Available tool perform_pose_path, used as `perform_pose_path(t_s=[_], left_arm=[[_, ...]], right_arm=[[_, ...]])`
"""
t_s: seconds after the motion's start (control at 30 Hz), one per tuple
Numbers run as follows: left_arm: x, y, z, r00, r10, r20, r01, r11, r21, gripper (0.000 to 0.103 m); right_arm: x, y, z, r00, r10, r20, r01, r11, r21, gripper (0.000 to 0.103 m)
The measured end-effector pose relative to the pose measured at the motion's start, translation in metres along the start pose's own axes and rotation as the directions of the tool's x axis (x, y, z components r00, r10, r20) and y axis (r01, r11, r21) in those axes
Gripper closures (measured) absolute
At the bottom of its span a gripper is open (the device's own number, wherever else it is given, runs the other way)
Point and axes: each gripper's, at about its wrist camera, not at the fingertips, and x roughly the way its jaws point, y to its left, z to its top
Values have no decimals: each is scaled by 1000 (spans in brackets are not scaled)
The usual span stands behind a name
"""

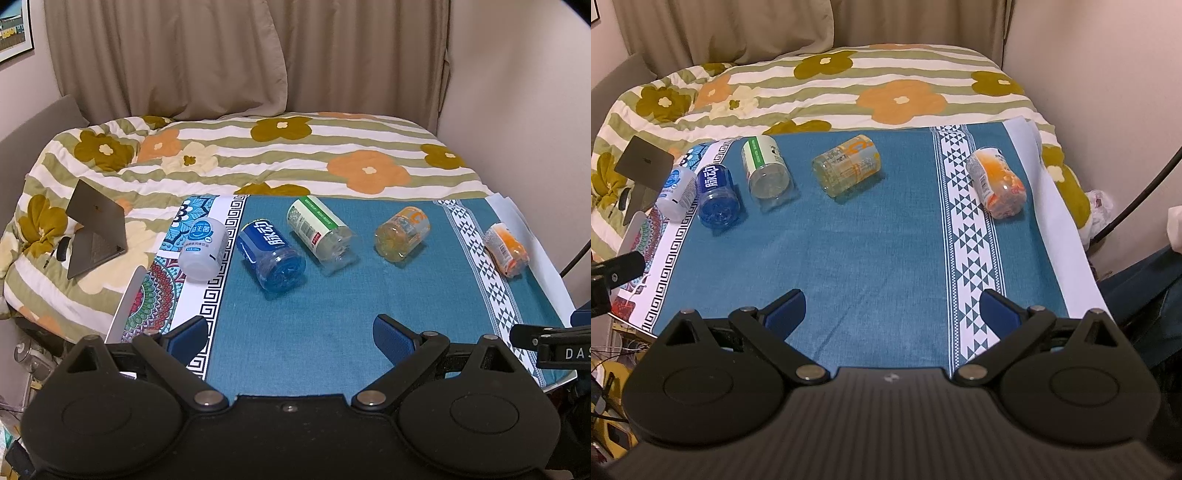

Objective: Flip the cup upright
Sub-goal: 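Move the left gripper to the white blue-labelled cup and grasp it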

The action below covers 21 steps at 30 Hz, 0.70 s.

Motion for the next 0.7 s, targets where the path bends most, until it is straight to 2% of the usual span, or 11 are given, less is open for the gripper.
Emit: perform_pose_path(t_s=[0.13, 0.43, 0.57, 0.7], left_arm=[[-5, -1, 6, 1000, 27, -6, -27, 1000, -14, 5], [10, 28, 28, 994, 112, -7, -113, 991, -72, 5], [27, 52, 42, 993, 119, -16, -119, 991, -67, 5], [54, 74, 55, 995, 87, -50, -90, 995, -52, 5]], right_arm=[[0, -6, 5, 999, 33, -16, -33, 999, 29, 0], [20, -3, 24, 998, 66, -1, -66, 997, -35, 0], [32, 7, 31, 996, 82, -18, -82, 997, -12, 0], [44, 22, 43, 996, 71, -56, -71, 997, 9, 0]])
